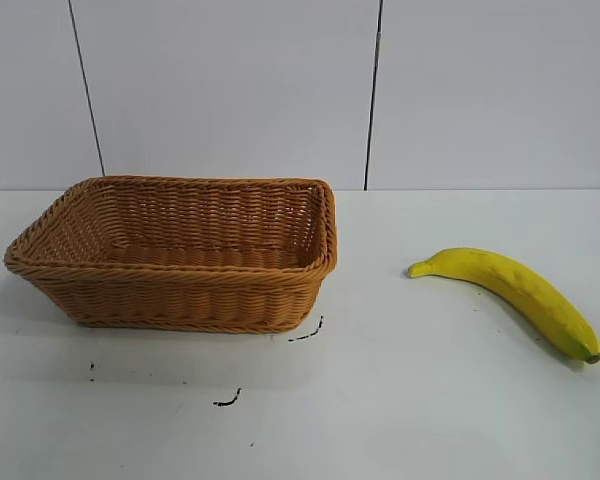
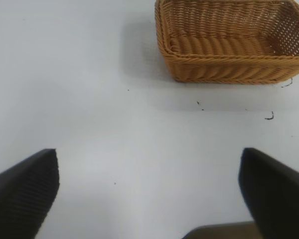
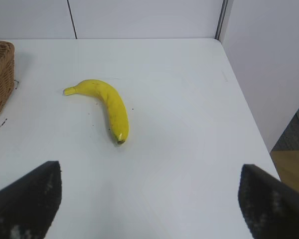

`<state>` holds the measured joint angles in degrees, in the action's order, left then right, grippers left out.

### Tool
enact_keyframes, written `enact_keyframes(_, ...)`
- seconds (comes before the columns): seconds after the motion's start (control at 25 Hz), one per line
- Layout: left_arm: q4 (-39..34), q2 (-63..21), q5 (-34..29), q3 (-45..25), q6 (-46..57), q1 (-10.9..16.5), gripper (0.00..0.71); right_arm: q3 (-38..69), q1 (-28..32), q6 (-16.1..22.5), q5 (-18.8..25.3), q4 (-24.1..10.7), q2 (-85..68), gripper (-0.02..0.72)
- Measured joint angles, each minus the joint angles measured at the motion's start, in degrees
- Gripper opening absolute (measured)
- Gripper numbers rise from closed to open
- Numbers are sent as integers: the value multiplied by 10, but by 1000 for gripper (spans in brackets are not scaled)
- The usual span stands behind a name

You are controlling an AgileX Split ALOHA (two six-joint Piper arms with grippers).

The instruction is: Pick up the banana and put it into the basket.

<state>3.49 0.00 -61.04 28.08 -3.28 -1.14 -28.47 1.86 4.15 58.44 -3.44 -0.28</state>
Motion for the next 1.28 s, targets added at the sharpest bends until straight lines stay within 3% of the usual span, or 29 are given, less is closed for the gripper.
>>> enact_keyframes(0.52, 0, 0, 0, 0, 0, 0, 695, -15, 0, 0, 10, 0, 49, 689)
enact_keyframes(0.84, 0, 0, 0, 0, 0, 0, 695, -142, 0, -33, 44, 1, 327, 689)
enact_keyframes(1.28, 0, 0, 0, 0, 0, 0, 695, -353, 0, -79, 50, 0, 719, 689)
